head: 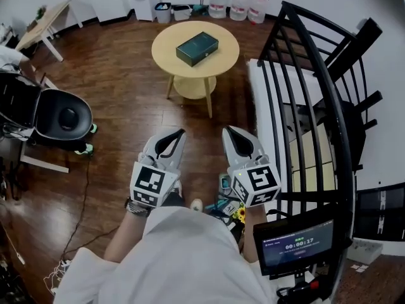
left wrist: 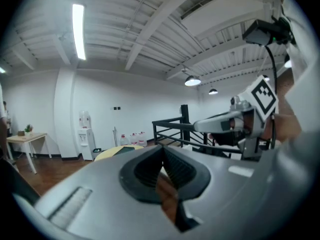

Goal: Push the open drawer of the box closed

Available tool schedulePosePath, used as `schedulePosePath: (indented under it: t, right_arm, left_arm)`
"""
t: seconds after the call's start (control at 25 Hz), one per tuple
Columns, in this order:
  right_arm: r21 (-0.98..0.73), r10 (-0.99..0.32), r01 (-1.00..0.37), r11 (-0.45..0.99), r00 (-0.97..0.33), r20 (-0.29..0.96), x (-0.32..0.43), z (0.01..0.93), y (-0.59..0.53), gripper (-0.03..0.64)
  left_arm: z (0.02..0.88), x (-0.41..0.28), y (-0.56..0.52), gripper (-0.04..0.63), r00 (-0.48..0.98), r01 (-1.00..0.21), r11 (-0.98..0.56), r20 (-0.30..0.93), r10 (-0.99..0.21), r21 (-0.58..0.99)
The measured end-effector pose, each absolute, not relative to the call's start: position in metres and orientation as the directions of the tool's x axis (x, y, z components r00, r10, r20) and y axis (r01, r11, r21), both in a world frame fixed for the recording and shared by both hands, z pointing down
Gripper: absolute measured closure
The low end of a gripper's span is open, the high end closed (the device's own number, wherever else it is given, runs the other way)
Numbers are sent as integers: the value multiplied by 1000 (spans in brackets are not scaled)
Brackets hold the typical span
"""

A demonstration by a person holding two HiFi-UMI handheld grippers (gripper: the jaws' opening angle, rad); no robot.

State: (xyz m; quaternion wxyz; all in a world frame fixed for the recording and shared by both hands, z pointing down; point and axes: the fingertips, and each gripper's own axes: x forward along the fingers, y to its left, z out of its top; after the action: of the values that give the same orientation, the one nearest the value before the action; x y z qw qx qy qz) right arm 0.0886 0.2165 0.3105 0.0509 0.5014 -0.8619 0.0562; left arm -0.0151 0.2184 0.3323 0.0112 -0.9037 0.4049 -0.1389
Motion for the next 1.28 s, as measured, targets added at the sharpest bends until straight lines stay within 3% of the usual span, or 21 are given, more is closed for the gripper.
schedulePosePath:
  t: [0.64,1.28]
  right_arm:
    - [11,-847,-852,524,-519,112,46,288,237,614]
    - [11,-856,-862,508,-503,120,41,286,230,614]
  left_arm:
    - [313,-57,228,589,612,-747,-644,204,-764,-168]
    - [315,-56,224,589,639,-725,-669,203,-742,-165]
